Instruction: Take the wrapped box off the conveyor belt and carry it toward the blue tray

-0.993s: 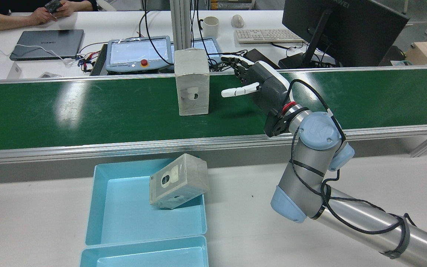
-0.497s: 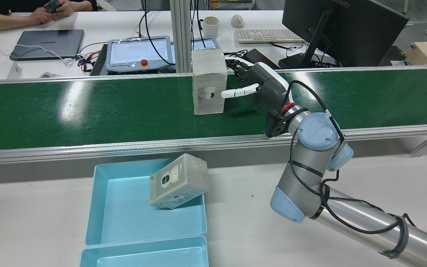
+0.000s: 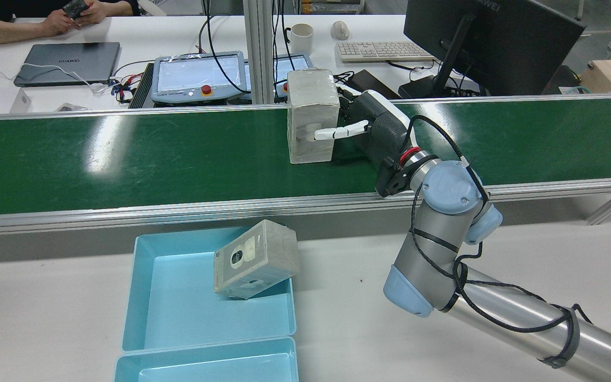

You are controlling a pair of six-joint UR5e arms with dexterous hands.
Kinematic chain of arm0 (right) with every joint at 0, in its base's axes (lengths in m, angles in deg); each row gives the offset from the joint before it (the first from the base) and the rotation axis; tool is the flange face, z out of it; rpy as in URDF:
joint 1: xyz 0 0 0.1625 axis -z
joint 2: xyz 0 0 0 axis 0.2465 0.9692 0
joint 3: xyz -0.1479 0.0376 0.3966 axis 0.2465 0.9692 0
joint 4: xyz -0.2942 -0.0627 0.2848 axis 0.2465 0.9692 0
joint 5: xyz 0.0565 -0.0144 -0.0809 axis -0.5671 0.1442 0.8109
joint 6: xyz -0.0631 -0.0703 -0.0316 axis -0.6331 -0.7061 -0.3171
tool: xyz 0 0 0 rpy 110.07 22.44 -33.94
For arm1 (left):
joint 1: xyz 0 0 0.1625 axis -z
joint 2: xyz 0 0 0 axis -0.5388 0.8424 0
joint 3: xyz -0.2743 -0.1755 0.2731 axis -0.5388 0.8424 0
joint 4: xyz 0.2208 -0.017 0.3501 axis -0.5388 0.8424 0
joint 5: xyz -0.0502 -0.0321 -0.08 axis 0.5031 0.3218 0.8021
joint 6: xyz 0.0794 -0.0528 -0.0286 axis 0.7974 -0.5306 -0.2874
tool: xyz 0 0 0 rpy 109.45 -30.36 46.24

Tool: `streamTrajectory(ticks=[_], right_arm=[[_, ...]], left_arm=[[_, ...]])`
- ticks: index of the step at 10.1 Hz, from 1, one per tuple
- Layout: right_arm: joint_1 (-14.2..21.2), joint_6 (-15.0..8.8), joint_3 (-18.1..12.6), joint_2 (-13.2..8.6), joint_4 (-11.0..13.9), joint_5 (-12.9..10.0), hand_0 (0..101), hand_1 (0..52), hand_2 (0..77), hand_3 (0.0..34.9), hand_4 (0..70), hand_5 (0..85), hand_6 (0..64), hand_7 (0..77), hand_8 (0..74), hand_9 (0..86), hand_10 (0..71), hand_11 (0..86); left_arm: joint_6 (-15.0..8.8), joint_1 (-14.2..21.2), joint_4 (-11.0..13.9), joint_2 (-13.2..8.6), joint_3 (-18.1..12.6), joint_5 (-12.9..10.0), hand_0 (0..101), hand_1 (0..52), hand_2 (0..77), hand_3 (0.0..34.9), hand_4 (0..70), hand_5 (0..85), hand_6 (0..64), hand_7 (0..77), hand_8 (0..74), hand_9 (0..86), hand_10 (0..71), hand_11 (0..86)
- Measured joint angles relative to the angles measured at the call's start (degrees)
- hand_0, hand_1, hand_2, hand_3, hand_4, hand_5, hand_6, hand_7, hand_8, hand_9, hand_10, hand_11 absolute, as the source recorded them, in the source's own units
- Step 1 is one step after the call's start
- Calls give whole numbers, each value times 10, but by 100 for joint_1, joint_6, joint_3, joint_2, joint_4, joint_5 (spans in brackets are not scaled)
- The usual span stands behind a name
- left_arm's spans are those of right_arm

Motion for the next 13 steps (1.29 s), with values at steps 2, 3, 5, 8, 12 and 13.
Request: streamTrajectory(ticks=[2,3,5,8,12,13], right_arm=[[14,-5,53,-74,2,21,532,240,218,0,147,316,120,158,27,49,0,5],[22,-8,73,-106,10,31,532,240,218,0,147,316,120,158,27,49,0,5],[14,-9,54,-133,40,34,560,235,251,0,175,382,180,245,164,191,16,5],[-41,3,-205,-489,175,159,588,125,284,0,322,524,344,387,393,409,295,267],[239,5,-337,-1342,580,478,590,125,284,0,415,556,420,480,464,475,398,387],[360,5,-338,-1472,605,493,590,125,284,0,415,556,420,480,464,475,398,387]], left_arm=[[0,0,0,0,0,0,0,0,11,0,0,11,5,5,5,0,5,5],[0,0,0,0,0,0,0,0,5,0,0,11,5,5,5,0,5,5],[0,0,0,0,0,0,0,0,11,0,0,11,5,5,5,5,5,5],[0,0,0,0,0,0,0,0,5,0,0,11,5,0,5,0,5,5],[0,0,0,0,0,0,0,0,5,0,0,11,5,5,5,5,5,5],[0,0,0,0,0,0,0,0,5,0,0,11,5,5,5,5,5,5]])
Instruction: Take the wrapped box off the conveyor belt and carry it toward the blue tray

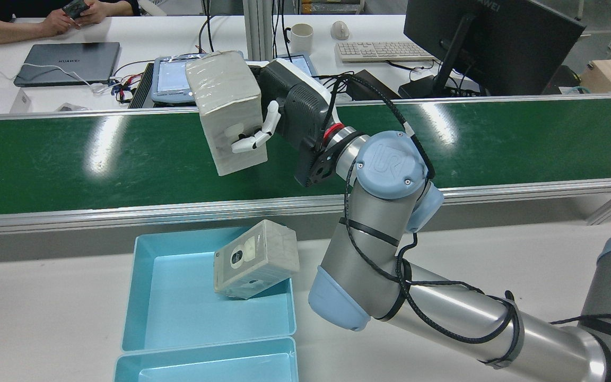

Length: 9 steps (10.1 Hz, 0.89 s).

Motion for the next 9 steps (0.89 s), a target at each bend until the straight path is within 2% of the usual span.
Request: streamTrajectory(ticks=[1,2,3,5,7,8,9], right_arm=[[149,0,0,-126,15,9,590,125,284,0,458,573,447,529,485,529,415,415],[315,0,1,-237,25,13,590,125,284,0,458,578,453,535,491,545,420,420],[475,0,10,-346,64,18,602,11,349,0,464,584,453,545,491,567,420,420],[707,0,87,-563,187,142,580,11,349,0,464,584,453,545,491,567,420,425],[843,5,181,-637,198,295,578,11,349,0,464,584,453,545,491,567,420,425],[907,7,207,-640,140,337,585,11,349,0,485,578,431,633,431,693,415,425],[952,16,258,-653,81,382,585,11,349,0,485,578,431,633,431,693,415,425]], left_arm=[[0,0,0,0,0,0,0,0,11,0,0,11,5,0,5,0,5,5],[0,0,0,0,0,0,0,0,11,0,0,11,5,5,5,0,5,5],[0,0,0,0,0,0,0,0,11,0,0,11,5,5,5,0,5,5],[0,0,0,0,0,0,0,0,5,0,0,11,5,0,5,0,5,5],[0,0,0,0,0,0,0,0,11,0,0,11,5,0,5,0,5,5],[0,0,0,0,0,0,0,0,5,0,0,11,5,0,5,5,5,5],[0,0,0,0,0,0,0,0,5,0,0,11,5,0,5,5,5,5]])
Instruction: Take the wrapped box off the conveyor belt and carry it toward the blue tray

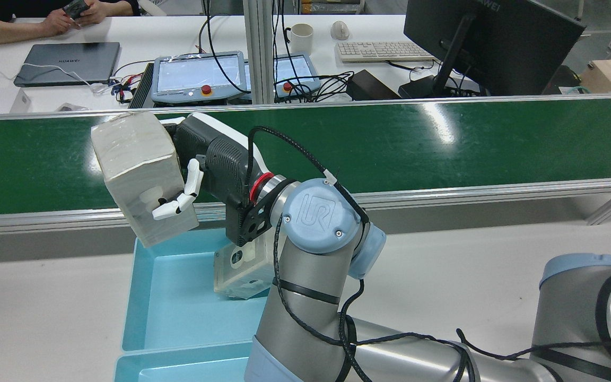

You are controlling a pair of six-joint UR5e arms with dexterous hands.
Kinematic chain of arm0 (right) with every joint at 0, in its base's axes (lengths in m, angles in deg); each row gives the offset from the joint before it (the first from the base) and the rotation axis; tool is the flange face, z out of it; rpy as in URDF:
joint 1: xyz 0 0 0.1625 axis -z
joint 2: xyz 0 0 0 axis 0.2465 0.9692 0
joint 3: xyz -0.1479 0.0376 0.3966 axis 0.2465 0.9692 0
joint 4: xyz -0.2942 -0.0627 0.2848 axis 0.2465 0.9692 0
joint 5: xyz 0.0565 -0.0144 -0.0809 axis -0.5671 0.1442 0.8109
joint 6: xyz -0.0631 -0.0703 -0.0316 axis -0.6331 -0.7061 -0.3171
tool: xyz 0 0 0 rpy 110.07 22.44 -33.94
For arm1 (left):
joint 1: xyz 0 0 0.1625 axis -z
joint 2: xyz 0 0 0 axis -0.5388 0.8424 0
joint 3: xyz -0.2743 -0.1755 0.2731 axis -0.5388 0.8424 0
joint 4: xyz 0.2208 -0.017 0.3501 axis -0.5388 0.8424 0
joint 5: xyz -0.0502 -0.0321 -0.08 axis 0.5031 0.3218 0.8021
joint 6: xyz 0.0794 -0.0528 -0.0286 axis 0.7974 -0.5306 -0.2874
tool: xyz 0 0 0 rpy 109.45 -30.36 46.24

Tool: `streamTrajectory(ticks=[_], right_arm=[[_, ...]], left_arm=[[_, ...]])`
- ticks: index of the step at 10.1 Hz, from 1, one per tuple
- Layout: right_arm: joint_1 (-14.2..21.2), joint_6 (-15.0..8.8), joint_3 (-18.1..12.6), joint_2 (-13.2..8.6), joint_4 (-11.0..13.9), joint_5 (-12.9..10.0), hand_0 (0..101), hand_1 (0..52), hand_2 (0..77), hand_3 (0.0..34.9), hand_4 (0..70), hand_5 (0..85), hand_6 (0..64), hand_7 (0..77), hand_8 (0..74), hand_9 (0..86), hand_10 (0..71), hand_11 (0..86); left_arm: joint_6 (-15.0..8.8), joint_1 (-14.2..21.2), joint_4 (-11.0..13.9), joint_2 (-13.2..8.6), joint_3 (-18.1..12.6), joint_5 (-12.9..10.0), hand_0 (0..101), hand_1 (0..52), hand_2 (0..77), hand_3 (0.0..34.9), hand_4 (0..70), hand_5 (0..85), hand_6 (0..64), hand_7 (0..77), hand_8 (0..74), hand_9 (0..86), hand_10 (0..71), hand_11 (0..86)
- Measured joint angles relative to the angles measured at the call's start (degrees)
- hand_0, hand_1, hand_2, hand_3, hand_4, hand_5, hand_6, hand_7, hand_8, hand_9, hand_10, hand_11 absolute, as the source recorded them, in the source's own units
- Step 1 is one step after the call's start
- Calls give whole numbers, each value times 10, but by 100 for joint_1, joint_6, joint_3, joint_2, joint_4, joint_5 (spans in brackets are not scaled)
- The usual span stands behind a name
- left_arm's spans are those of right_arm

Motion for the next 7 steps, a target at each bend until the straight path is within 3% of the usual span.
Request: streamTrajectory(ticks=[1,2,3,4,5,6,7], right_arm=[[25,18,98,-39,-38,105,583,65,316,19,382,480,327,567,273,595,300,349],[38,51,207,-93,-59,225,583,65,316,19,382,480,327,567,273,595,300,349],[43,86,286,-140,-73,314,626,158,235,68,295,398,262,507,169,507,191,256],[44,109,326,-168,-81,362,593,262,169,101,191,327,191,436,49,431,71,169],[46,128,344,-182,-84,388,593,262,169,101,191,327,191,436,49,431,71,169],[47,148,353,-192,-84,410,536,158,136,134,175,300,142,245,22,175,0,16],[47,163,356,-194,-84,427,536,191,125,154,175,305,142,229,16,49,0,16]], left_arm=[[0,0,0,0,0,0,0,0,11,0,0,11,5,5,5,0,0,5],[0,0,0,0,0,0,0,0,11,0,0,11,5,5,5,5,5,5],[0,0,0,0,0,0,0,0,11,0,0,11,5,5,5,0,5,5],[0,0,0,0,0,0,0,0,5,0,0,11,5,5,5,0,5,5],[0,0,0,0,0,0,0,0,5,0,0,11,5,5,5,0,5,5],[0,0,0,0,0,0,0,0,11,0,0,11,5,5,5,0,5,5],[0,0,0,0,0,0,0,0,11,0,0,11,5,5,5,0,5,5]])
